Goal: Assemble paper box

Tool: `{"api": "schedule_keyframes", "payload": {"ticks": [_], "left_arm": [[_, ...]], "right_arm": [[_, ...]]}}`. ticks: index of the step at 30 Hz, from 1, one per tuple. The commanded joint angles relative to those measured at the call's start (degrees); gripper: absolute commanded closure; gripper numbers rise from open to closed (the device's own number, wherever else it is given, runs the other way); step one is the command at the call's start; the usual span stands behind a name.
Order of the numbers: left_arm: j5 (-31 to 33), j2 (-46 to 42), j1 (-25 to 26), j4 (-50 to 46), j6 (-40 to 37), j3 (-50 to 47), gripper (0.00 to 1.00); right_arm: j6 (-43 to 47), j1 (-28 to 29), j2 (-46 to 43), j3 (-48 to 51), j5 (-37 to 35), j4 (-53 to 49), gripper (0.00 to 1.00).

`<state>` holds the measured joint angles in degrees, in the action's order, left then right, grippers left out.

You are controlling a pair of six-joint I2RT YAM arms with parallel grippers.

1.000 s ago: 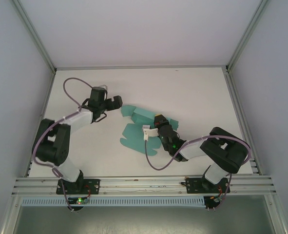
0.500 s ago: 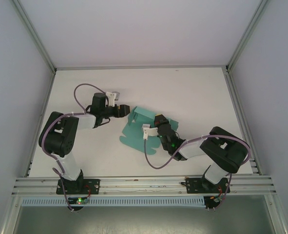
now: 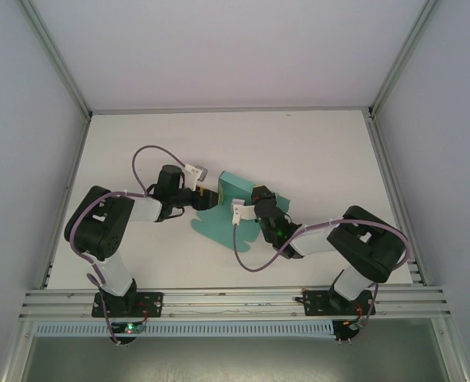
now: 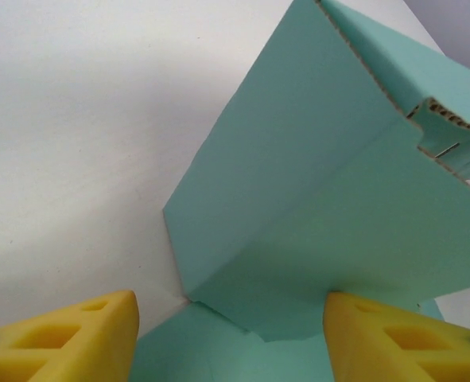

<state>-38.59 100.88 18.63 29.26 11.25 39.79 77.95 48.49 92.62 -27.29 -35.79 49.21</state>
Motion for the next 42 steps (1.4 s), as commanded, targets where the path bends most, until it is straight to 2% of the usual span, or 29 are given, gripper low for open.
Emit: {"api": "schedule_keyframes", "payload": {"ticks": [1, 9, 12, 15, 18, 21, 22, 23, 25, 26, 27, 34, 38, 40, 42], "left_arm": [[-0.11, 1.74, 1.31, 1.34, -5.35, 2.72, 0.34], [-2.95, 5.29, 1.36, -6.19, -11.69, 11.95, 0.31], [-5.18, 7.84, 1.33, -8.21, -12.77, 15.14, 0.37], [-5.50, 9.43, 1.49, -5.36, -11.28, 15.94, 0.39], [-2.20, 10.40, 1.92, -5.33, -10.12, 17.78, 0.48], [-0.03, 11.88, 2.48, -9.49, -8.64, 21.65, 0.62], [1.18, 11.73, 2.88, -9.58, -8.38, 21.89, 0.66], [1.17, 11.62, 3.21, -8.82, -8.29, 21.64, 0.67], [2.51, 11.24, 4.23, -7.00, -7.74, 21.14, 0.77], [4.48, 10.74, 4.89, -6.93, -7.50, 20.87, 0.84], [8.00, 9.91, 5.86, -6.33, -6.58, 20.15, 1.00], [29.45, 5.18, 11.18, -2.49, -2.66, 14.62, 1.00], [48.66, 2.53, 14.15, -9.64, 4.15, 14.17, 1.00], [53.69, 0.73, 15.51, -12.29, 6.20, 12.67, 1.00], [59.83, -0.97, 17.05, -17.94, 11.62, 12.23, 1.00]], "right_arm": [[-0.88, -0.26, 0.76, 0.19, 1.59, -11.06, 1.00], [-5.94, -0.15, -0.82, -1.78, 7.14, -20.64, 1.00], [-7.35, -0.10, -0.18, -2.79, 8.57, -22.42, 1.00], [-8.96, -0.02, 0.19, -4.02, 9.78, -24.82, 1.00], [-10.77, -0.02, 0.04, -4.46, 11.03, -26.51, 1.00], [-12.35, -0.06, 0.09, -5.27, 11.66, -28.41, 1.00], [-12.75, 0.00, 0.27, -5.39, 11.65, -28.69, 1.00], [-13.13, -0.04, 0.44, -5.57, 11.70, -28.98, 1.00], [-13.97, -0.12, 0.63, -5.58, 11.84, -29.06, 1.00], [-14.80, -0.10, 0.48, -5.61, 12.32, -29.13, 1.00], [-15.78, -0.27, 0.11, -5.75, 13.02, -29.39, 1.00], [-21.71, -1.03, -2.29, -7.26, 15.98, -34.64, 1.00], [-25.29, -1.55, -4.18, -8.68, 18.61, -39.52, 1.00], [-26.53, -1.63, -4.50, -9.38, 18.92, -41.89, 1.00], [-27.74, -1.56, -4.69, -9.78, 19.47, -43.34, 1.00]]}}
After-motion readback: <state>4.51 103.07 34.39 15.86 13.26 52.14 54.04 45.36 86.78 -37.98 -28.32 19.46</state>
